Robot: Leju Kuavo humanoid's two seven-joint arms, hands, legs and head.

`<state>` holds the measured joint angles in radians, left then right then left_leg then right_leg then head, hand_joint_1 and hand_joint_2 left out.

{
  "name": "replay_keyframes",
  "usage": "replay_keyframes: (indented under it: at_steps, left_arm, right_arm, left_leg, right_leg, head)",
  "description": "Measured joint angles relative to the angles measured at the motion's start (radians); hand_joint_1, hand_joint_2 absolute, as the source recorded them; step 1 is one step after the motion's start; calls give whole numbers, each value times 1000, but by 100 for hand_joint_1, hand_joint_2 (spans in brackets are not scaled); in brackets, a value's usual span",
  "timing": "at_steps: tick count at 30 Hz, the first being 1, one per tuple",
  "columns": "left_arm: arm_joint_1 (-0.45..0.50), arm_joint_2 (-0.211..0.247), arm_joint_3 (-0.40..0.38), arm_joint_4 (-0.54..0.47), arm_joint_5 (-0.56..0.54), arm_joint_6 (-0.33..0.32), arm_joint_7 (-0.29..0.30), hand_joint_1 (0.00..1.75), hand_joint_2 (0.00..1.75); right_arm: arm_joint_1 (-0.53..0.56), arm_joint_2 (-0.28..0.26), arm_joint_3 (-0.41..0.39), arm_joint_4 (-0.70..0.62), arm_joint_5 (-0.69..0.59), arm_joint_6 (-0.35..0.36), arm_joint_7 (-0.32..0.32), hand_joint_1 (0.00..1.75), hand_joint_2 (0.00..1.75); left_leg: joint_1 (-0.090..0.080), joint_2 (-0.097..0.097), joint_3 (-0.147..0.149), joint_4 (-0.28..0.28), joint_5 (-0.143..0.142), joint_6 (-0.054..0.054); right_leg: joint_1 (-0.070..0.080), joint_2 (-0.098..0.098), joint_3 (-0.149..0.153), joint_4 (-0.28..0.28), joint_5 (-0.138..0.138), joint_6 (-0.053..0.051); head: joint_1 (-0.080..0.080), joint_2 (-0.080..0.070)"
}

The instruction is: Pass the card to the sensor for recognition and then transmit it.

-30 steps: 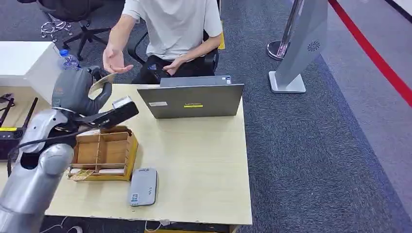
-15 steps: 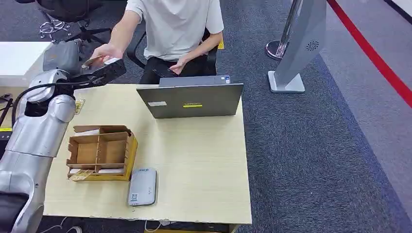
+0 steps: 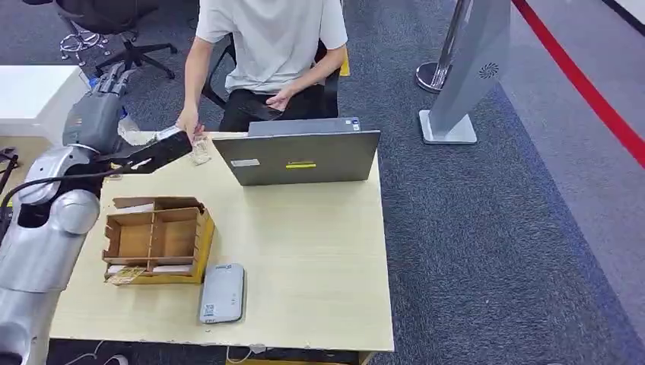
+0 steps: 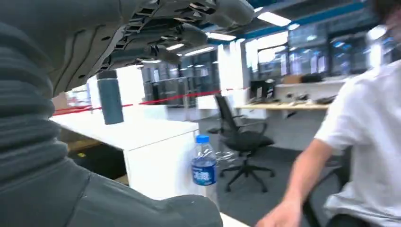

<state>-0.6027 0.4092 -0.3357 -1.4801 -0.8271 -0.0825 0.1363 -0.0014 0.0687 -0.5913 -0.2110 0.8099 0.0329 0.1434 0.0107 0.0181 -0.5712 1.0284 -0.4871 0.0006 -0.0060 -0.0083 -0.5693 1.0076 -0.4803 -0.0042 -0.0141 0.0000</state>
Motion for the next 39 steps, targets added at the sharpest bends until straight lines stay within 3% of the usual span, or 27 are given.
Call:
replay_keyframes:
  at_steps: [3,6,10,17,21,25,31,39]
  left_arm:
    - [185,78,41,-198,20,64,-71,0,175]
    - [414,150,108,-372,-12,170,-180,0,175]
    - [722,213,201,-528,-56,273,-284,0,175]
    - [1063,250,327,-639,-117,384,-307,0,175]
    - [1145,233,393,-641,-193,517,-303,0,175]
    - [1176,214,461,-615,-233,578,-314,0,175]
    - [1175,192,535,-534,-245,573,-327,0,175]
    - [1119,156,554,-395,-275,548,-354,0,175]
  right_arm:
    - [13,7,-19,-3,-16,-9,-2,0,175]
    - [28,15,-45,-11,-18,-17,-9,0,175]
    - [40,24,-84,-28,-16,-18,-18,0,175]
    - [47,31,-144,-58,0,-10,-29,0,175]
    - [50,33,-162,-71,29,-7,-32,0,175]
    - [50,34,-175,-76,55,-4,-34,0,175]
    - [49,34,-192,-78,79,-4,-42,0,175]
    - [48,34,-212,-80,116,1,-51,0,175]
  left_leg:
    - [0,3,1,-1,-2,-1]
    - [0,4,2,-1,-4,-1]
    - [0,4,2,-1,-6,-1]
    - [0,1,2,-1,-7,-1]
    - [0,0,2,-1,-7,-1]
    - [0,-1,2,-1,-7,-1]
    - [0,-1,3,-1,-6,-1]
    - [0,-2,2,-1,-6,-1]
  right_leg:
    - [0,3,0,0,-1,-1]
    - [0,4,-1,0,-4,-1]
    - [0,4,0,0,-7,0]
    - [0,1,1,-1,-7,0]
    - [0,-1,2,-1,-7,0]
    - [0,-1,3,-1,-7,0]
    - [0,-1,3,0,-7,0]
    - [0,-2,3,-1,-7,0]
  head:
    - [0,0]
    - [0,0]
    - [-2,0]
    - [0,0]
    - [0,0]
    - [0,0]
    - [0,0]
    - [0,0]
